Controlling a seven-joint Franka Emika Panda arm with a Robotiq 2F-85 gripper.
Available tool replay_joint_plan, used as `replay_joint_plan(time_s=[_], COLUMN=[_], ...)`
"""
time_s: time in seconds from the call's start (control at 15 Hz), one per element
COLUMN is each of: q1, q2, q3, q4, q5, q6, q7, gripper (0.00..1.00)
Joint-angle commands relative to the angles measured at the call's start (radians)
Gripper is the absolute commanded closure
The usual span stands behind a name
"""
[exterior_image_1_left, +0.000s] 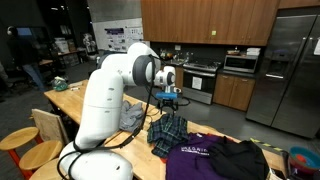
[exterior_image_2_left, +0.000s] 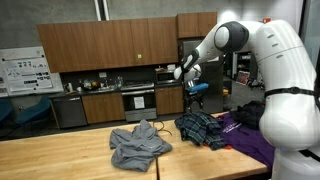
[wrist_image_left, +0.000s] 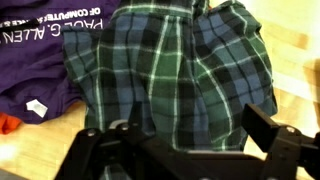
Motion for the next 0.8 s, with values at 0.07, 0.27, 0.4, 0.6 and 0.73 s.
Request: replay_joint_plan(time_s=[0.07, 0.27, 0.4, 0.6, 0.73], q1=[-0.022, -0.035, -0.044, -0.054, -0.057], q2=[-0.164, -0.175, -0.162, -0.111, -0.073], q3=[0.007, -0.004, -0.009, -0.011, -0.009], q4=[-0.261, -0.315, -0.327, -0.297, -0.266], q5=[-0.002, 0.000, -0.002, 0.003, 0.005], q6=[0.164, 0.216, 0.236, 0.229, 0.209], q7=[-0.055, -0.058, -0.058, -0.066, -0.073], gripper=[0.00, 0.00, 0.00, 0.00, 0.00])
